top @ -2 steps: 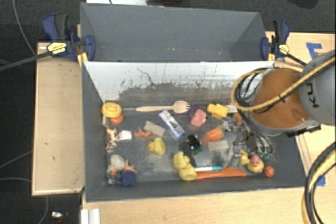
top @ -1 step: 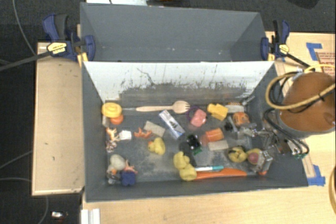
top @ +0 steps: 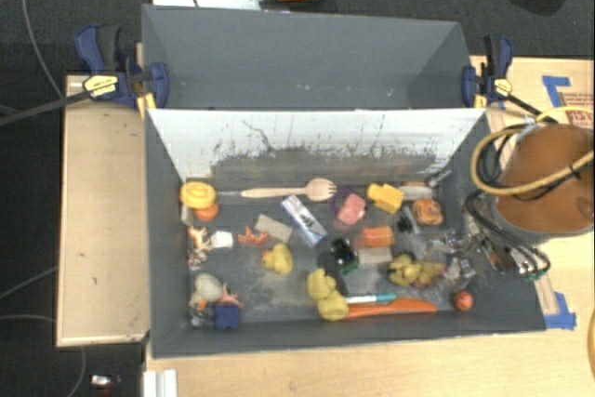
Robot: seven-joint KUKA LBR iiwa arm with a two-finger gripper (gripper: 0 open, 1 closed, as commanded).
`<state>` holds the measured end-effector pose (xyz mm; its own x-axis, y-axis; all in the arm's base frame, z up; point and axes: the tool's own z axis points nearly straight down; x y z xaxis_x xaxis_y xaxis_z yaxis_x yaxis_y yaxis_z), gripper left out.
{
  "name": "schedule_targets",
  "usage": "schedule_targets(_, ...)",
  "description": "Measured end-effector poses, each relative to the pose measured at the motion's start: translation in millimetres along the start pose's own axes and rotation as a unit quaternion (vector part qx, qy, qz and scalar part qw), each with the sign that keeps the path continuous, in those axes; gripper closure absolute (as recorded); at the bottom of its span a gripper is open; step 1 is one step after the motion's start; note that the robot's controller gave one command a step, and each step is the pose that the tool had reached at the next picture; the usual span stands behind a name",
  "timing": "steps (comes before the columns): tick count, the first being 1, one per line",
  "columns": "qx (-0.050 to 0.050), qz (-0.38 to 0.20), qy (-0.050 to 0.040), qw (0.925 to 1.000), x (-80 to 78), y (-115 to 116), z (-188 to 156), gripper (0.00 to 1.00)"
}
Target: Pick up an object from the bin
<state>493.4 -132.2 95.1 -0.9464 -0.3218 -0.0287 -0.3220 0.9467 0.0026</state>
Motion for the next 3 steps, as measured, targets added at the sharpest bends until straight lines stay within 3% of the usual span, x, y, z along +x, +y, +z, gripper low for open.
schedule_targets(1,0.000,0.001,0.0001,1.0000,0.2,0.2,-0.4,1.00)
schedule_targets(2,-0.001,0.029,0.0013,0.9996,2.6,22.4,-69.4,1.00)
schedule_targets(3,-0.002,0.021,0.0017,0.9998,-11.3,22.9,-126.1,1.00)
